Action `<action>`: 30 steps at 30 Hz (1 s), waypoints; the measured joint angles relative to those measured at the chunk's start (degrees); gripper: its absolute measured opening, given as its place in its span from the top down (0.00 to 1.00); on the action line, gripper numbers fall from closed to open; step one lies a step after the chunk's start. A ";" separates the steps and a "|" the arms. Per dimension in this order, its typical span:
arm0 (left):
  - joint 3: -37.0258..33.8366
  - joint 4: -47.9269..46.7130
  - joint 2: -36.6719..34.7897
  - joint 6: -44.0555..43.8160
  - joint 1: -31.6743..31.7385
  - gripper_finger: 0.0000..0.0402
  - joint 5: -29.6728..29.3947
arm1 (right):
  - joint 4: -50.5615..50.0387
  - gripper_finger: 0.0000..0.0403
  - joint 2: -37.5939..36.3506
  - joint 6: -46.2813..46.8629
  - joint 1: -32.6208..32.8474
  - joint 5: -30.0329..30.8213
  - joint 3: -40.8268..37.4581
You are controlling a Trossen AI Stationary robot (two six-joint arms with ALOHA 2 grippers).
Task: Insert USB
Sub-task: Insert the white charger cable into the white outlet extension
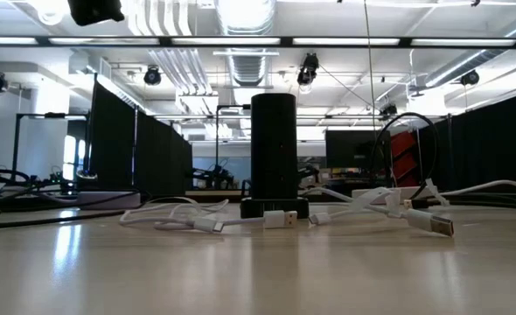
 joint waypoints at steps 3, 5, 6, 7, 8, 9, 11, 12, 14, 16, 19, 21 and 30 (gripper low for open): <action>-1.05 -0.03 0.00 2.41 0.03 0.84 -0.07 | 7.19 0.69 0.03 -2.52 1.38 -2.56 -4.76; -1.74 -0.03 0.00 4.72 0.04 0.84 -0.09 | 13.71 0.68 0.54 -3.73 2.35 -4.82 -7.52; -2.01 -0.01 0.00 5.95 0.04 0.84 -0.09 | 16.22 0.67 0.88 -3.41 2.71 -5.20 -8.48; -2.13 -0.03 0.02 7.16 0.04 0.84 -0.10 | 18.06 0.66 1.28 -2.23 2.94 -5.19 -9.23; -2.16 0.10 0.02 8.34 0.04 0.84 -0.40 | 19.62 0.65 1.89 -0.63 3.03 -5.06 -9.83; -2.22 0.51 0.02 9.37 0.04 0.84 -0.84 | 20.70 0.64 2.65 0.92 2.99 -4.73 -10.24; -2.31 1.72 0.02 10.95 0.04 0.84 -1.48 | 21.11 0.61 4.62 2.77 3.32 -4.36 -10.89; -2.32 2.55 0.02 12.07 0.08 0.84 -1.69 | 20.84 0.59 5.90 3.06 3.54 -4.47 -11.13; -2.32 4.82 0.02 14.46 0.07 0.84 -1.97 | 20.82 0.55 8.30 3.32 3.99 -4.65 -11.24; -2.32 6.93 0.02 16.13 0.04 0.84 -1.79 | 20.26 0.51 10.27 5.46 4.18 -4.99 -11.31; -2.34 8.22 0.02 17.21 -0.07 0.84 -1.38 | 19.42 0.46 13.24 10.26 4.15 -5.89 -11.54; -2.36 8.08 0.02 17.26 -0.09 0.84 -1.40 | 18.61 0.43 15.03 12.48 4.32 -7.86 -12.00; -2.40 8.10 0.02 18.03 -1.58 0.84 -1.34 | 18.71 0.46 20.51 15.58 5.02 -8.93 -13.97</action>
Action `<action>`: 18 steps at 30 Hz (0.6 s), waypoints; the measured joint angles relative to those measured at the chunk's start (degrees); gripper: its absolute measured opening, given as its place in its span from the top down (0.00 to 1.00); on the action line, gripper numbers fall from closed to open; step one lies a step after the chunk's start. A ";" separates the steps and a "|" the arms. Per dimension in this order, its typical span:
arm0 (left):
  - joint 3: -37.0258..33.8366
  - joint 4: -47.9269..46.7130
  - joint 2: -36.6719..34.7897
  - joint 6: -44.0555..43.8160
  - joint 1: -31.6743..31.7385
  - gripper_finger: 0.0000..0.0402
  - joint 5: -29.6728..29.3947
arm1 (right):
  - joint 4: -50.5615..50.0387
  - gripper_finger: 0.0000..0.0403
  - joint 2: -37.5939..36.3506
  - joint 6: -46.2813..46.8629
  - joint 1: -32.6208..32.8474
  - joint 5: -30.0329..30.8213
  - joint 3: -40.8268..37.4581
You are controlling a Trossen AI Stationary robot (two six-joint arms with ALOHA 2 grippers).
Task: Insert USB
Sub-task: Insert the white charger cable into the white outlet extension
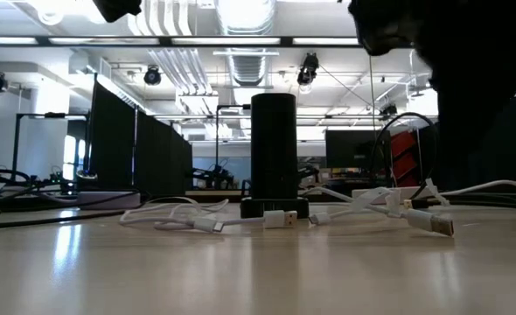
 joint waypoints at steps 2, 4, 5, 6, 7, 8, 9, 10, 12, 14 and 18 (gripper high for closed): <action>0.00 0.00 0.00 0.83 -0.06 0.84 0.01 | 0.25 0.47 0.96 -0.28 -0.27 0.32 -0.21; 0.00 0.01 0.00 1.20 -0.06 0.84 0.01 | 0.34 0.49 2.02 -0.46 -0.46 0.30 -0.39; 0.00 0.01 0.00 1.22 -0.06 0.84 0.02 | 0.40 0.49 2.44 -0.42 -0.50 0.28 -0.43; 0.00 0.00 0.00 1.22 -0.06 0.84 0.01 | 0.59 0.50 2.86 -0.41 -0.58 0.17 -0.44; 0.00 0.00 0.00 1.22 -0.06 0.84 0.02 | 0.80 0.50 3.00 -0.41 -0.61 -0.06 -0.44; 0.00 0.02 0.00 1.22 -0.06 0.84 0.00 | 0.99 0.50 3.20 -0.39 -0.62 -0.14 -0.44; 0.00 -0.01 0.00 1.22 -0.06 0.84 0.05 | 1.35 0.50 3.35 -0.39 -0.74 -0.18 -0.44; 0.00 0.01 0.00 1.24 -0.06 0.84 0.02 | 2.00 0.50 3.38 -0.39 -0.74 -0.24 -0.44; 0.00 -0.01 0.00 1.25 -0.06 0.84 0.01 | 2.54 0.50 3.36 -0.39 -0.88 -0.22 -0.44; 0.00 0.02 0.00 1.75 -0.06 0.84 0.02 | 2.91 0.49 3.03 -0.39 -1.10 -0.20 -0.44; 0.00 0.30 0.00 2.03 -0.06 0.84 0.02 | 3.68 0.48 2.81 -0.39 -2.04 -0.22 -1.25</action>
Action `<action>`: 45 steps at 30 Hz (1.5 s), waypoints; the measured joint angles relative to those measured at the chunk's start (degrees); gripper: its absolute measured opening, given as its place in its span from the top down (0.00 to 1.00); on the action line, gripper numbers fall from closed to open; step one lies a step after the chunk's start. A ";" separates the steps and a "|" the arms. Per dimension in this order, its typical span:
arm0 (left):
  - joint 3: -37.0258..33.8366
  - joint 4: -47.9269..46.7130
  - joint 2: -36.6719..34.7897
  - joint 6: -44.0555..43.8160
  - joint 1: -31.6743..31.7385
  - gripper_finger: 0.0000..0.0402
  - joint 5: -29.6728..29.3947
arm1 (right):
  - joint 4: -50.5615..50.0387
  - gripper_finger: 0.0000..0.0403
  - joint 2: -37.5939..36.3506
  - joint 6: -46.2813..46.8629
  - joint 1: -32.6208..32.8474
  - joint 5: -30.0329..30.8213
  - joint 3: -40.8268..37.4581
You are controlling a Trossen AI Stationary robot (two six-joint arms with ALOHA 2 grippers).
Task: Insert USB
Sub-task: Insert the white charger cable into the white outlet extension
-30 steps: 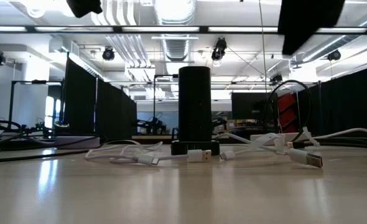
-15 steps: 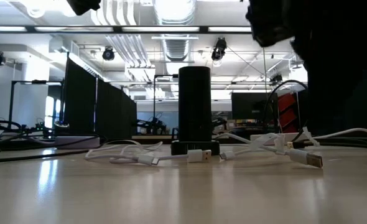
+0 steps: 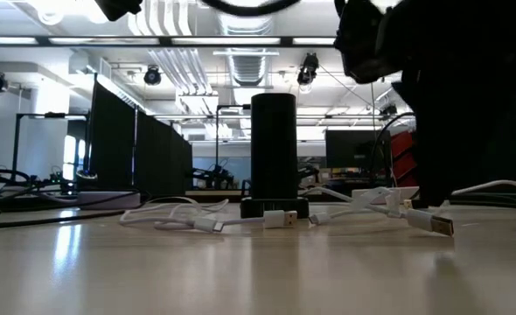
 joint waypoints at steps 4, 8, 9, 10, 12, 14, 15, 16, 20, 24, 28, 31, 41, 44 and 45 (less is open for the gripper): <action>0.00 0.42 0.00 0.02 0.00 0.84 0.01 | 4.59 0.49 0.00 0.30 -1.35 -1.81 -3.26; 0.00 0.42 0.00 0.14 0.00 0.84 0.01 | 6.18 0.58 -0.24 3.60 -2.33 -2.97 -5.36; 0.00 0.40 0.00 0.24 0.00 0.84 0.01 | 6.11 0.64 -0.24 3.69 -2.38 -2.95 -5.48; 0.00 0.42 0.00 0.24 0.00 0.84 -0.01 | 6.12 0.70 -0.28 3.69 -2.41 -2.95 -5.48; 0.00 0.45 0.00 0.48 0.00 0.84 -0.01 | 5.98 0.85 -0.28 3.65 -2.48 -2.93 -5.52; 0.00 0.66 0.00 1.07 0.00 0.84 -0.01 | 5.87 0.95 -0.44 3.85 -2.49 -2.90 -5.54; 0.00 0.70 0.00 1.17 0.00 0.84 -0.01 | 5.80 0.96 -0.48 4.65 -2.53 -2.93 -5.55; 0.00 0.75 0.00 1.20 0.00 0.84 0.00 | 5.71 0.96 -0.75 5.49 -2.56 -3.09 -5.60; -0.02 1.74 0.00 1.14 0.00 0.84 0.01 | 5.00 0.96 -4.02 9.50 -2.24 -3.40 -5.74; -0.02 3.16 0.00 1.73 0.00 0.84 0.00 | 0.25 0.96 -11.03 13.99 -1.25 0.40 -5.65; -0.02 5.93 0.00 2.85 -0.02 0.84 0.00 | -7.24 0.96 -19.57 19.35 -0.82 7.98 -5.67; -0.02 8.03 0.00 4.03 0.00 0.84 0.00 | -11.75 0.96 -25.76 21.94 -0.81 14.63 -5.65; -0.02 14.05 0.00 4.78 0.07 0.84 -0.07 | -19.55 0.96 -35.04 21.95 -4.06 36.15 -5.65; -0.02 17.04 0.00 4.76 0.37 0.84 -0.11 | -19.67 0.96 -36.23 19.47 -6.11 40.36 -5.65; -0.02 18.05 0.00 4.76 0.46 0.84 -0.15 | -19.67 0.96 -36.48 18.26 -6.81 41.20 -5.65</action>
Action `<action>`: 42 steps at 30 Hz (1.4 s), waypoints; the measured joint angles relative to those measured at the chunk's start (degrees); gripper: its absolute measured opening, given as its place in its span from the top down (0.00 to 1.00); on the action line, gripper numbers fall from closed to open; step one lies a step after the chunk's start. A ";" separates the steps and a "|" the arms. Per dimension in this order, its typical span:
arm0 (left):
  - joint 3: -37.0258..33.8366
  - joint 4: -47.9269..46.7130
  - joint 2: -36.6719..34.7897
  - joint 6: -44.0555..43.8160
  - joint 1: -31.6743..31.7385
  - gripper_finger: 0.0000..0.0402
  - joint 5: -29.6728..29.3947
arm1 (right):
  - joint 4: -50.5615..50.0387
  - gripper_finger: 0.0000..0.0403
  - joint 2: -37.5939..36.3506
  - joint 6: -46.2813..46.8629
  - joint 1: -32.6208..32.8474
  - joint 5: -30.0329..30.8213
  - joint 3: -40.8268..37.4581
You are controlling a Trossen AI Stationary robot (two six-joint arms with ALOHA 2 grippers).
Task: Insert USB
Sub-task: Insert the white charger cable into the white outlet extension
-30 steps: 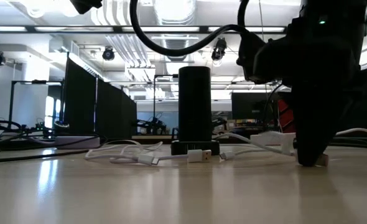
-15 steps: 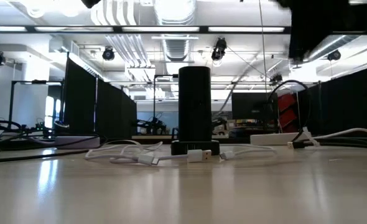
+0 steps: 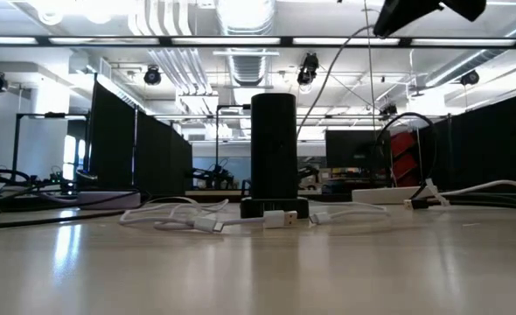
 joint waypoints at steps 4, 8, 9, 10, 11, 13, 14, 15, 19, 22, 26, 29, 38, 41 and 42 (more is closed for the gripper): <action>0.00 3.84 0.00 1.24 0.46 0.84 -2.73 | 0.04 0.96 -1.64 -4.25 -1.75 3.81 0.00; 0.24 6.90 0.00 2.51 1.64 0.84 -10.30 | 0.26 0.96 -3.50 -8.42 -2.15 7.57 0.00; 0.26 7.71 0.00 1.90 2.17 0.84 -12.54 | 0.52 0.96 -3.77 -8.82 -2.15 8.93 0.00; 0.28 8.21 -0.02 0.80 2.88 0.84 -14.16 | 1.27 0.96 -4.10 -9.48 -2.15 10.66 0.00; 0.33 8.41 -0.02 -0.30 3.72 0.84 -14.99 | 2.70 0.96 -4.47 -11.09 -2.06 12.63 0.00; 0.33 8.17 -0.02 -2.37 5.64 0.84 -15.06 | 6.65 0.96 -5.26 -16.27 -1.74 16.33 0.00; 0.33 7.97 -0.02 -3.45 6.48 0.84 -14.85 | 9.23 0.96 -5.56 -19.65 -1.65 18.00 0.00; 0.33 7.77 -0.02 -4.49 7.24 0.84 -14.48 | 11.88 0.96 -5.88 -23.52 -1.63 19.35 0.00; 0.33 7.76 0.35 -6.20 8.98 0.84 -13.96 | 22.70 0.96 -6.82 -37.89 -1.69 21.32 0.02; 0.33 7.79 1.40 -6.32 10.02 0.84 -12.57 | 27.40 0.96 -7.38 -42.41 -2.38 17.80 0.04; 0.33 9.82 3.53 -3.18 12.20 0.84 -3.12 | 27.49 0.96 -7.65 -37.93 -3.25 12.01 0.09; 0.33 13.84 5.51 2.57 13.39 0.84 9.25 | 27.53 0.96 -7.63 -32.68 -3.46 9.74 0.09; 0.33 33.51 12.84 4.23 17.52 0.84 35.57 | 30.92 0.96 -9.75 -34.54 -3.40 1.22 0.09; 0.36 41.84 16.26 -2.04 20.60 0.84 44.05 | 32.99 0.96 -10.92 -39.24 -3.40 0.32 0.08; 0.49 44.42 17.40 -5.01 21.67 0.84 44.28 | 33.85 0.96 -11.29 -41.46 -3.40 0.20 0.09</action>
